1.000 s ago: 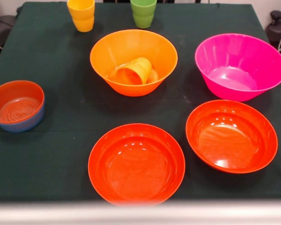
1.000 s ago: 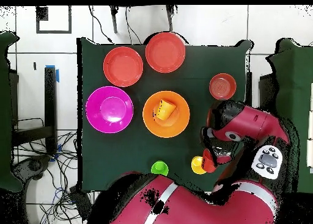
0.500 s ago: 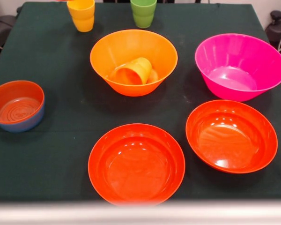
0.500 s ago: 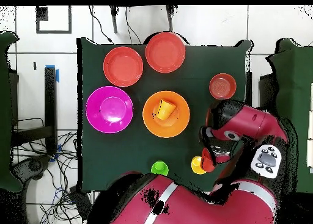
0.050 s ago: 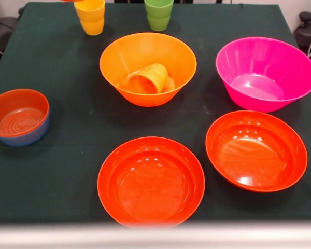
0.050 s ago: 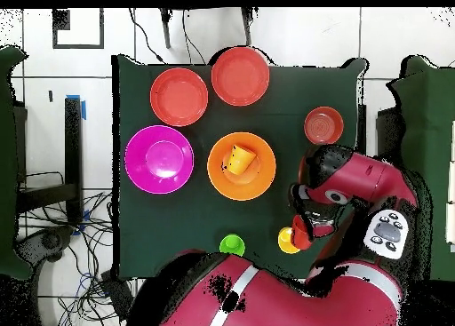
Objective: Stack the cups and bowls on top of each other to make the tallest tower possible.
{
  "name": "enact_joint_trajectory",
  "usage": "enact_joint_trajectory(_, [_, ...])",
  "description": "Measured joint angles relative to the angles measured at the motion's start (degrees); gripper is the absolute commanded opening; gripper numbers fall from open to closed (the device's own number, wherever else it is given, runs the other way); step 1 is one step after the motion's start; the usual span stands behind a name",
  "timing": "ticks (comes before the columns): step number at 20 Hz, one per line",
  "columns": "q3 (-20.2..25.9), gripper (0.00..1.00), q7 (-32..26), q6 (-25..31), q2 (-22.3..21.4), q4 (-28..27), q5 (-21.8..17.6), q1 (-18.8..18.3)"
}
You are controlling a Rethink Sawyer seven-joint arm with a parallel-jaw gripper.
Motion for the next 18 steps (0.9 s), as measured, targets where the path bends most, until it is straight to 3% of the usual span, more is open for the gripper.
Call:
enact_joint_trajectory(9, [0.24, 0.00, 0.00, -0.38, 0.13, 0.01, 0.00, 0.01])
enact_joint_trajectory(18, [0.58, 0.00, 0.00, -4.77, 0.30, 0.02, 0.00, 0.08])
